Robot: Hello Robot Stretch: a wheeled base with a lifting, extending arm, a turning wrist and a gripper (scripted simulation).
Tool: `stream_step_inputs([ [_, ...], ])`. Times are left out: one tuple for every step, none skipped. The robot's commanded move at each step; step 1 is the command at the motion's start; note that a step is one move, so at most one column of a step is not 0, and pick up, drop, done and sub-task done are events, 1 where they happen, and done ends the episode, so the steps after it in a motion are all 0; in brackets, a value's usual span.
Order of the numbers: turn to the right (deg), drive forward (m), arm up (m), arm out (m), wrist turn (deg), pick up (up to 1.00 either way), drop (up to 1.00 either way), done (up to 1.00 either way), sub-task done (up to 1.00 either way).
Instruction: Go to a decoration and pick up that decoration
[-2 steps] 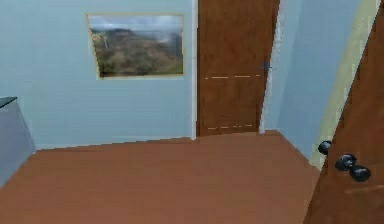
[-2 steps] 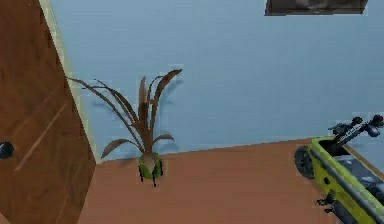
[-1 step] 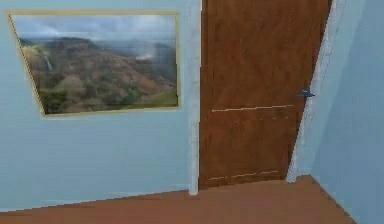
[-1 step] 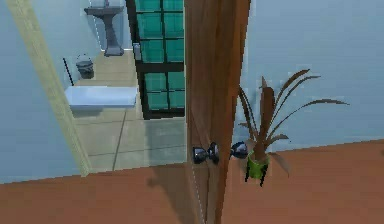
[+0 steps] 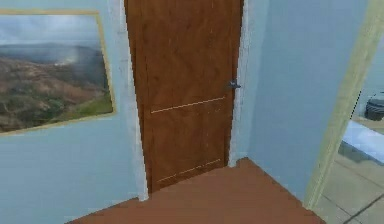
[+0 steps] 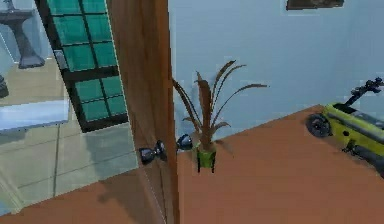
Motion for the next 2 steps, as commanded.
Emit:
stream_step_inputs([
  [0.0,0.05,0.00,0.00,0.0,0.00,0.00,0.00,0.00],
  [36.0,0.00,0.00,0.00,0.0,0.00,0.00,0.00,0.00],
])
